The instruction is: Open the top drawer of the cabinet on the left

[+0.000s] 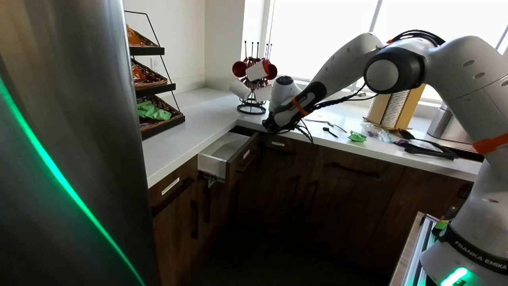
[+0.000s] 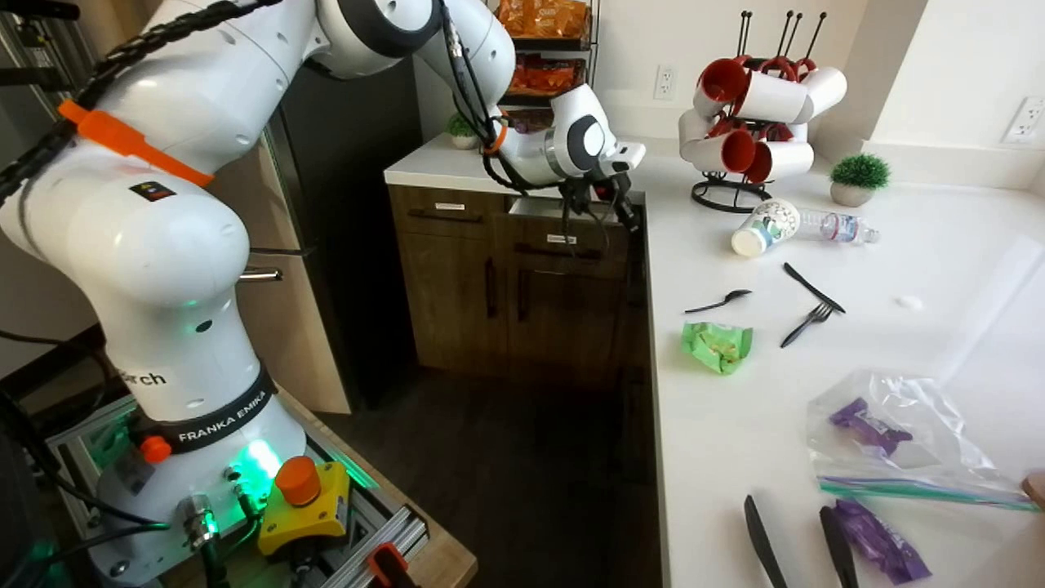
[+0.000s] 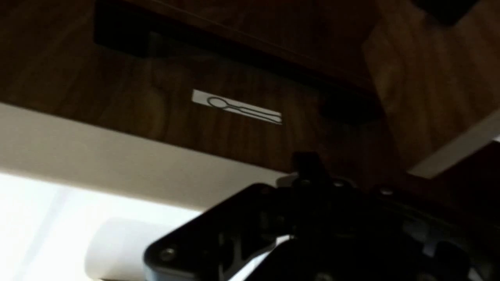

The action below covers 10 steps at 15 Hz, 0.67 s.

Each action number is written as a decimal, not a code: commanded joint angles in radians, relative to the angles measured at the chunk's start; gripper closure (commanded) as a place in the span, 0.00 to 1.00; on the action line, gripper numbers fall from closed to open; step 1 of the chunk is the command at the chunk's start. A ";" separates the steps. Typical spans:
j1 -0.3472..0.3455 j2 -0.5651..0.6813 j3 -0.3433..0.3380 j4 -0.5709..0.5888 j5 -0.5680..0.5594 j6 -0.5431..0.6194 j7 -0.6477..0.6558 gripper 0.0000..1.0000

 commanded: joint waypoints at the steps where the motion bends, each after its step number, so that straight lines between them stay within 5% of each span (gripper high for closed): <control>1: -0.023 -0.106 0.091 -0.084 -0.001 0.030 -0.194 1.00; 9: 0.019 -0.145 0.166 -0.114 -0.037 0.051 -0.544 1.00; 10: 0.013 -0.126 0.153 -0.075 0.003 0.011 -0.497 0.99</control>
